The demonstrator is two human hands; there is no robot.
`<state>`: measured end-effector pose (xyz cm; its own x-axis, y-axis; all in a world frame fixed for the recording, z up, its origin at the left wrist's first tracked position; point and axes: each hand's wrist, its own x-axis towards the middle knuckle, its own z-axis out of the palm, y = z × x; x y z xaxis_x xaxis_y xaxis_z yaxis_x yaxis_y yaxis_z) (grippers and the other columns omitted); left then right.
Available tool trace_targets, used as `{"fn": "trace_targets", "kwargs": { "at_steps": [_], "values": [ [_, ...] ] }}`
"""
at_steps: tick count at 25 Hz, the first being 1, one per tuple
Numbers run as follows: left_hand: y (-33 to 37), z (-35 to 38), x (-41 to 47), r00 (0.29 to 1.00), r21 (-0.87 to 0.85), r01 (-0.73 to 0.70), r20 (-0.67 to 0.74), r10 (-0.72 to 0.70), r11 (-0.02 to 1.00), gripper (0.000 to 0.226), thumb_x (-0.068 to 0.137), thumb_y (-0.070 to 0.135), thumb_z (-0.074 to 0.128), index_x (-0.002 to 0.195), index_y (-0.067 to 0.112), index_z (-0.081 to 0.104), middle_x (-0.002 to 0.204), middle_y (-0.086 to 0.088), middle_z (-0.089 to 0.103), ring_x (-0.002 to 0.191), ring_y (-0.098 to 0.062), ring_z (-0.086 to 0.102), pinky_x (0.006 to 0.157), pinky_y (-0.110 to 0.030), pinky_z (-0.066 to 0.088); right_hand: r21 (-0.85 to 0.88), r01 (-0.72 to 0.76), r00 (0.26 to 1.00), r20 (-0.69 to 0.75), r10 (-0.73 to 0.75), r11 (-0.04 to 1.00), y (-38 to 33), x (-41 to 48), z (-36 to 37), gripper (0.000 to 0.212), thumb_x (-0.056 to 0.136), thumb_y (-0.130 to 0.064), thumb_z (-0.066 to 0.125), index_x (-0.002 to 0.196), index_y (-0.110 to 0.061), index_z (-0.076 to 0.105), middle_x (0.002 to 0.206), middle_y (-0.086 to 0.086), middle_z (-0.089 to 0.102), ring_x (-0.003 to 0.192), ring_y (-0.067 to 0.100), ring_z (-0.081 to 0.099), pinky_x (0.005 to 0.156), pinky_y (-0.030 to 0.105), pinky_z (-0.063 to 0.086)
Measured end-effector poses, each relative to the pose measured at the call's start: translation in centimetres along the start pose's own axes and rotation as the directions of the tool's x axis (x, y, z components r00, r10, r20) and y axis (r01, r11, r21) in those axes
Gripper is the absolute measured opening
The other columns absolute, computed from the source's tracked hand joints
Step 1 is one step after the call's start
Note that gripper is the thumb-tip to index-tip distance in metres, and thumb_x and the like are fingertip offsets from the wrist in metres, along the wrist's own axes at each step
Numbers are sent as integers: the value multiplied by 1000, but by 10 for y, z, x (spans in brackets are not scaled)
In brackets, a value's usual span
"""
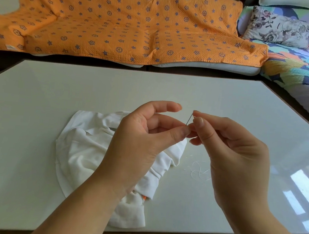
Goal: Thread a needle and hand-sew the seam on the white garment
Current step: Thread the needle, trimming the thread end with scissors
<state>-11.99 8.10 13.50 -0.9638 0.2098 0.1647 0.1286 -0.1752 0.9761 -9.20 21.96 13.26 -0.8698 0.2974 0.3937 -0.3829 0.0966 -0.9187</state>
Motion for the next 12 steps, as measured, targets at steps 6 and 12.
{"fn": "trace_targets", "kwargs": {
  "at_steps": [6, 12],
  "values": [
    [-4, -5, 3, 999, -138, 42, 9, -41, 990, 35, 70, 22, 74, 105, 25, 71, 85, 0, 71, 85, -16, 70, 79, -25, 52, 113, -140, 985, 113, 127, 984, 3, 5, -2, 14, 75, -27, 70, 84, -23, 80, 74, 7, 74, 71, 24, 70, 65, 24, 52],
    [0, -13, 4, 998, 84, -61, 28, 59, 995, 26, 75, 30, 78, 100, 35, 75, 82, 6, 66, 89, -15, 68, 87, -32, 54, 48, -187, 962, 211, 174, 981, 1, 7, -2, 15, 73, -34, 71, 80, -23, 80, 71, 7, 73, 71, 28, 69, 68, 33, 51]
  ]
}}
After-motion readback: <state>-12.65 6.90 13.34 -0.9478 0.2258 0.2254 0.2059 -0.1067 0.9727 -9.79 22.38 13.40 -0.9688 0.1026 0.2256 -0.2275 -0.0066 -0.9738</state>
